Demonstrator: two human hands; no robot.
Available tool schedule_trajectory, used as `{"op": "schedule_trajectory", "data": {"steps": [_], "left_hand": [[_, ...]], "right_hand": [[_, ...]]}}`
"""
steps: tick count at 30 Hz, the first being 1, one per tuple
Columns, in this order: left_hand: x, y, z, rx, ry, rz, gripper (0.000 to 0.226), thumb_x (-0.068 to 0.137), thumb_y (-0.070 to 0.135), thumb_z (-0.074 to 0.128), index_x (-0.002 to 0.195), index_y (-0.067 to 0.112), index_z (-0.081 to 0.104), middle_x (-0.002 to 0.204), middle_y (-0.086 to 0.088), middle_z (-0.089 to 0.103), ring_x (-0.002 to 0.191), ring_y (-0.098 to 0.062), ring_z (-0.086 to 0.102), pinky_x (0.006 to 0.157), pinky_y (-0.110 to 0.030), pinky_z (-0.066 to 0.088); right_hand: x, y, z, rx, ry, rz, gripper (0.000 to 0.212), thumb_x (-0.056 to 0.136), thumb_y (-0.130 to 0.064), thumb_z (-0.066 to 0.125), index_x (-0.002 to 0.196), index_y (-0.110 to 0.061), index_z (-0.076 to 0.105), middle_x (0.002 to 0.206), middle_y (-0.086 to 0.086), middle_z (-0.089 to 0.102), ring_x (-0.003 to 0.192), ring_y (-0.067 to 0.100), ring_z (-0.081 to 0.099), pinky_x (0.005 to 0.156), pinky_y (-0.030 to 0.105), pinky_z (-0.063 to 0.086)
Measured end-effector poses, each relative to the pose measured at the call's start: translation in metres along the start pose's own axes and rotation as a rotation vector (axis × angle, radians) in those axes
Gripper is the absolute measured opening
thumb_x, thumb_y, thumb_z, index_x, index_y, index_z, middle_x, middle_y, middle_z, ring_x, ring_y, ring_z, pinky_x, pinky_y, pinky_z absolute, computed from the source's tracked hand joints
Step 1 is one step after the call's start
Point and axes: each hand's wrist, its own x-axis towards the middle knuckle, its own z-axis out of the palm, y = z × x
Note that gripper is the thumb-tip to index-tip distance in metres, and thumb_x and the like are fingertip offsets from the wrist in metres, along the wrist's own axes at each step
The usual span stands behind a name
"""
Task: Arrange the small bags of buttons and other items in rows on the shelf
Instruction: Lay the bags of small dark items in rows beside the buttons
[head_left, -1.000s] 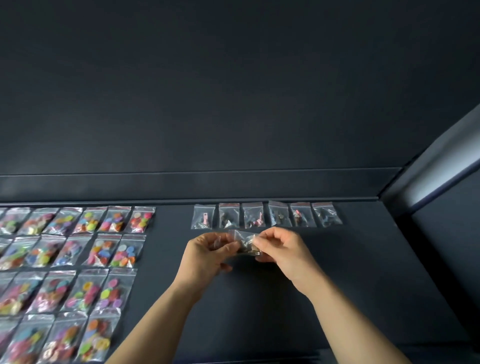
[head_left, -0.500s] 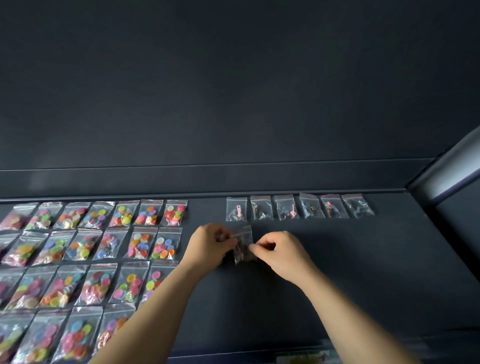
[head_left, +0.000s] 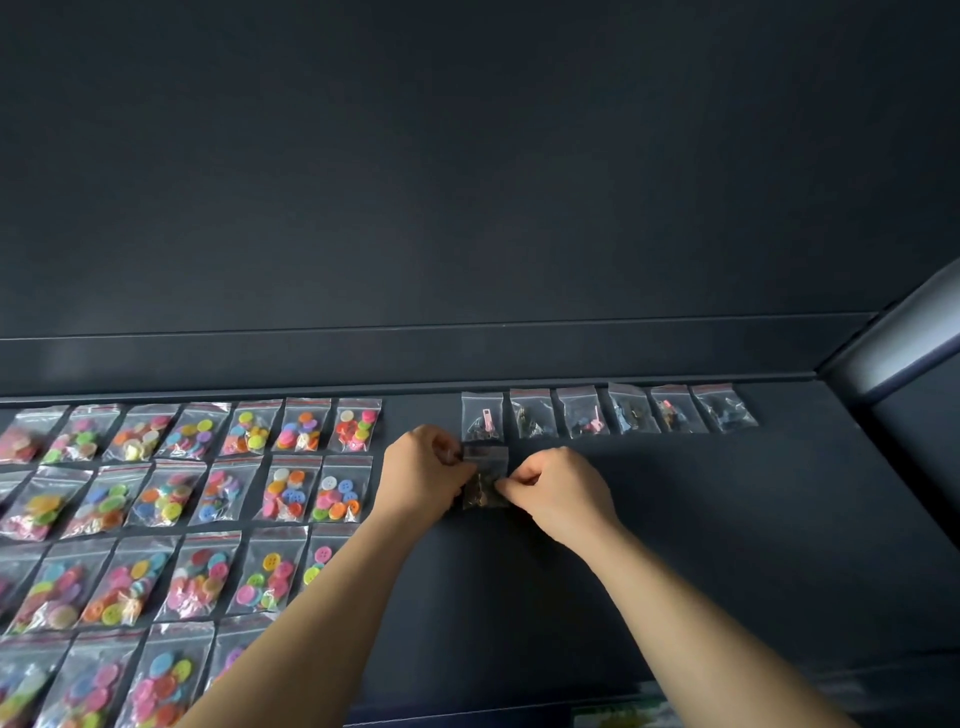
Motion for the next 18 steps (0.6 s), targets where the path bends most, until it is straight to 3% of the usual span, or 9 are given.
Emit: {"op": "schedule_trajectory", "data": {"steps": [6,10,13,15,18], "left_hand": [[-0.003,-0.002,-0.002,-0.019,-0.025,0.0,0.015,0.075,0.014,0.075,0.083,0.01,0.062,0.068,-0.006,0.064,0.051,-0.017,0.058,0.053,-0.033,0.055],[-0.009,0.001,-0.008,-0.045,-0.014,-0.005,0.025,0.083,0.035,0.068,0.087,0.011,0.061,0.076,-0.008,0.066,0.065,-0.024,0.064,0.061,-0.039,0.058],[-0.02,0.013,-0.015,-0.403,-0.083,-0.046,0.013,0.094,0.017,0.05,0.1,0.01,0.059,0.086,-0.007,0.064,0.067,-0.016,0.06,0.055,-0.02,0.052],[-0.026,0.02,-0.018,-0.632,-0.136,-0.048,0.022,0.095,0.001,0.04,0.103,0.01,0.059,0.085,-0.006,0.063,0.071,-0.017,0.059,0.061,-0.021,0.05],[-0.034,0.026,-0.016,-0.835,-0.228,0.0,0.019,0.096,0.0,0.047,0.107,0.009,0.061,0.091,-0.003,0.071,0.078,-0.014,0.064,0.072,-0.025,0.054]], "right_hand": [[0.002,0.002,0.001,0.022,-0.01,-0.001,0.023,0.08,-0.047,0.068,0.078,-0.024,0.071,0.061,-0.006,0.068,0.053,0.008,0.059,0.055,0.026,0.048],[-0.002,0.005,-0.004,0.167,-0.005,-0.031,0.023,0.081,-0.044,0.07,0.076,-0.022,0.071,0.066,-0.005,0.068,0.063,0.01,0.063,0.06,0.028,0.049],[-0.011,0.003,-0.014,0.385,-0.034,-0.062,0.018,0.085,-0.034,0.07,0.078,-0.018,0.07,0.065,-0.006,0.066,0.059,0.007,0.056,0.057,0.021,0.045],[-0.017,0.001,-0.021,0.53,-0.101,-0.065,0.015,0.085,-0.03,0.071,0.082,-0.015,0.069,0.059,-0.004,0.06,0.052,0.008,0.052,0.052,0.021,0.044],[-0.023,-0.001,-0.025,0.722,-0.169,-0.084,0.012,0.085,-0.021,0.072,0.09,-0.011,0.069,0.063,-0.001,0.062,0.057,0.011,0.058,0.055,0.025,0.049]]}}
